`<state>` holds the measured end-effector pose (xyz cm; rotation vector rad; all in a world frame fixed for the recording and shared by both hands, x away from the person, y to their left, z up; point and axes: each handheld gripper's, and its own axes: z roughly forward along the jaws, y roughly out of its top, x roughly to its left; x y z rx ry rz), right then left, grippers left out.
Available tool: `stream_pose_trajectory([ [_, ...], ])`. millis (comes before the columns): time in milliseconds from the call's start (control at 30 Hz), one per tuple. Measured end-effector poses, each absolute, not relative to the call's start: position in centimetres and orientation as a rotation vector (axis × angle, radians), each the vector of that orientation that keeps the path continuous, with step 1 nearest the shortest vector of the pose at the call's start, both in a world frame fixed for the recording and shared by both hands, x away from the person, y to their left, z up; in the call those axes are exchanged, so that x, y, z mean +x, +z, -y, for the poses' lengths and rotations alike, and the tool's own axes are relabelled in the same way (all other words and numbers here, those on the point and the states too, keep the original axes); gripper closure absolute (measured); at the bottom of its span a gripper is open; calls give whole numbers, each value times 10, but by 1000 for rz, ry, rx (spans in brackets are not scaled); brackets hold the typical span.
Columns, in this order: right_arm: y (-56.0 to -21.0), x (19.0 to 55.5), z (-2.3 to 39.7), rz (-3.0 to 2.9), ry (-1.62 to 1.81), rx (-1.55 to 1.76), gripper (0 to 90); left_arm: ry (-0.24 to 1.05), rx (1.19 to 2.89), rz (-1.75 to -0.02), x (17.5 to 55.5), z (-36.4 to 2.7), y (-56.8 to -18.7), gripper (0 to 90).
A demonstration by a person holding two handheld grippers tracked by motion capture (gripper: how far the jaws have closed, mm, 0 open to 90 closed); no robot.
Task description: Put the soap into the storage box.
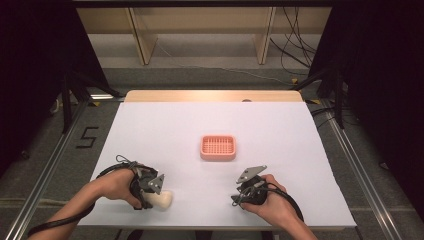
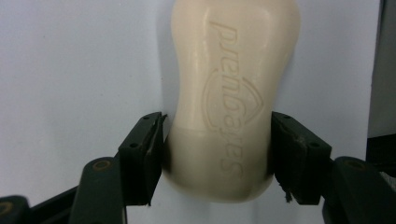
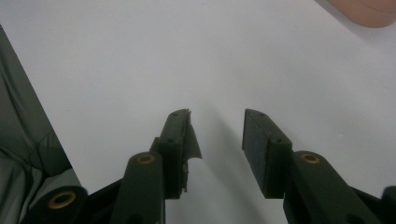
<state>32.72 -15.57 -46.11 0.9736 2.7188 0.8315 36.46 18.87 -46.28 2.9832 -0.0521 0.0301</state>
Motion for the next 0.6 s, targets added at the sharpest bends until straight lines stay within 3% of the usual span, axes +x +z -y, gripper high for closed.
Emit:
stream_pose_trajectory([
  [600,-461,329,157,-2728,831,930,616,-23,2982,-13,360,-191,-462,394],
])
